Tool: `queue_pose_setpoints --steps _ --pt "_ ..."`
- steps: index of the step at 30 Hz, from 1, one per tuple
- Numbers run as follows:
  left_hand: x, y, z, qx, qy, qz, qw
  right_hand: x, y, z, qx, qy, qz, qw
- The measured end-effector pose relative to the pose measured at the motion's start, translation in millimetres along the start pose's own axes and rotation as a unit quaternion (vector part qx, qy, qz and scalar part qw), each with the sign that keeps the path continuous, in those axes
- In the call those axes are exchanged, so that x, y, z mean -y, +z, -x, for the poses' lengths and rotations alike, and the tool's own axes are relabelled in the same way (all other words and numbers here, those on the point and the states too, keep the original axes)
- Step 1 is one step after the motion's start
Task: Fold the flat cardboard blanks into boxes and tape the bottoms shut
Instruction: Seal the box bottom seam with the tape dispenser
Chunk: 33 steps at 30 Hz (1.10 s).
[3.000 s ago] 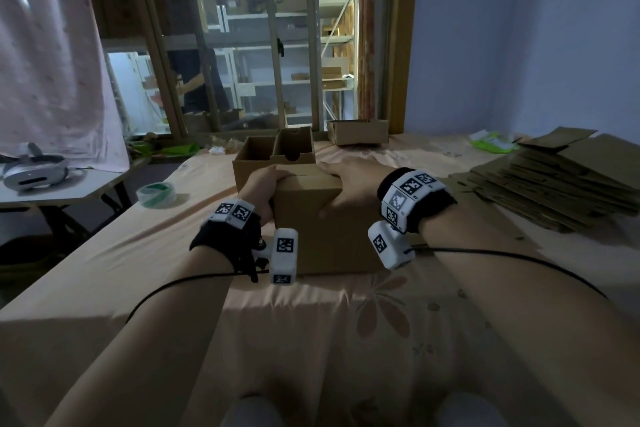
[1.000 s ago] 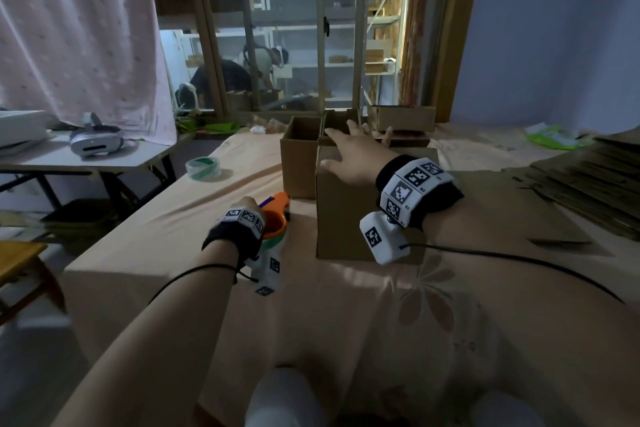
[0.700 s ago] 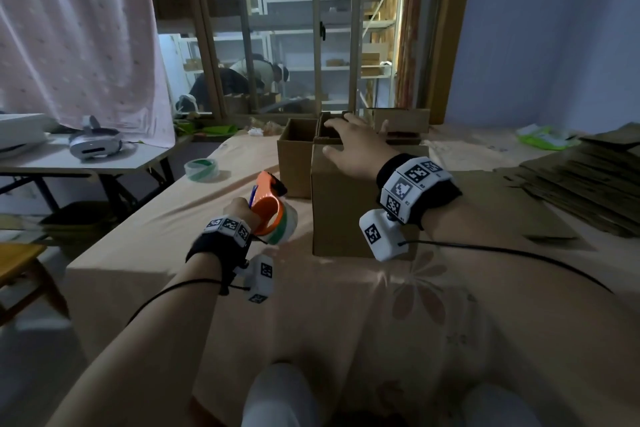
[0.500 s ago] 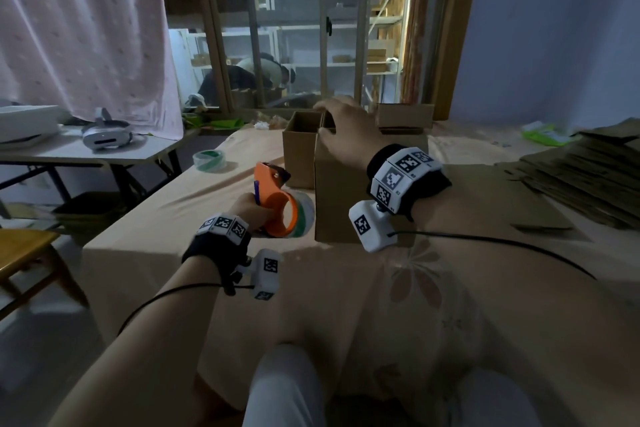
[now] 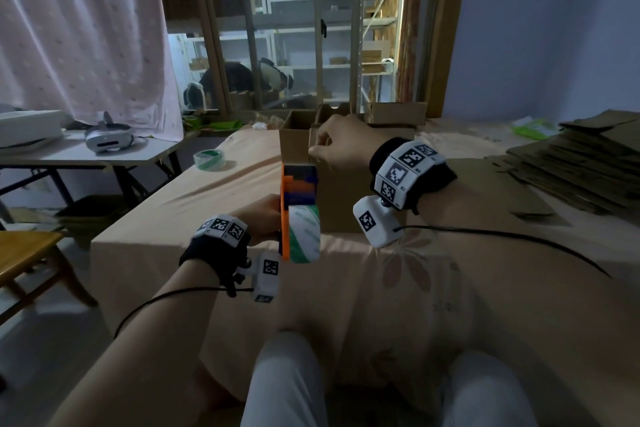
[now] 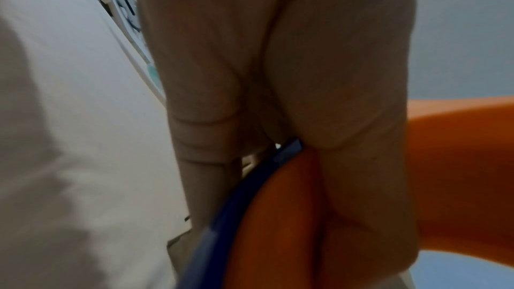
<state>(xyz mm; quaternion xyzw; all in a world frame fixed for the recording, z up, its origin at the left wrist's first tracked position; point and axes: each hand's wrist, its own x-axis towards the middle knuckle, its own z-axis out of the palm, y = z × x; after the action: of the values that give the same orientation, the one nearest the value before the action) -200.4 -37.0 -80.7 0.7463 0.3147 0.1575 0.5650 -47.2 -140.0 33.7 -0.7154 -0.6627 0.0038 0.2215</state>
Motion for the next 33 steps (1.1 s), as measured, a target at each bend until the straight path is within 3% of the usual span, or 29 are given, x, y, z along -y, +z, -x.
queue_pose_setpoints --steps 4,10,14,22,25,33 --pt "-2.0 19.6 -7.0 0.041 0.013 -0.053 0.998 -2.8 -5.4 6.4 0.049 -0.006 0.037 0.998" --pt "-4.0 29.8 -13.4 0.055 0.014 -0.051 0.997 -9.9 -8.4 9.8 0.088 -0.014 0.072 0.993" --pt "-4.0 27.5 -13.1 0.085 0.017 -0.045 0.995 -16.5 -4.8 8.4 0.081 -0.016 0.062 0.995" --pt "-5.6 27.6 -10.2 0.089 -0.002 -0.012 0.996 -17.5 -5.0 2.6 0.069 -0.017 0.05 0.996" --pt "-6.3 29.1 -7.3 0.081 0.0 -0.051 0.995 -18.9 -4.1 0.2 0.063 -0.017 0.052 0.997" --pt "2.4 26.7 -18.1 0.07 -0.033 -0.052 0.996 -24.5 -2.5 0.1 0.095 -0.017 0.036 0.995"
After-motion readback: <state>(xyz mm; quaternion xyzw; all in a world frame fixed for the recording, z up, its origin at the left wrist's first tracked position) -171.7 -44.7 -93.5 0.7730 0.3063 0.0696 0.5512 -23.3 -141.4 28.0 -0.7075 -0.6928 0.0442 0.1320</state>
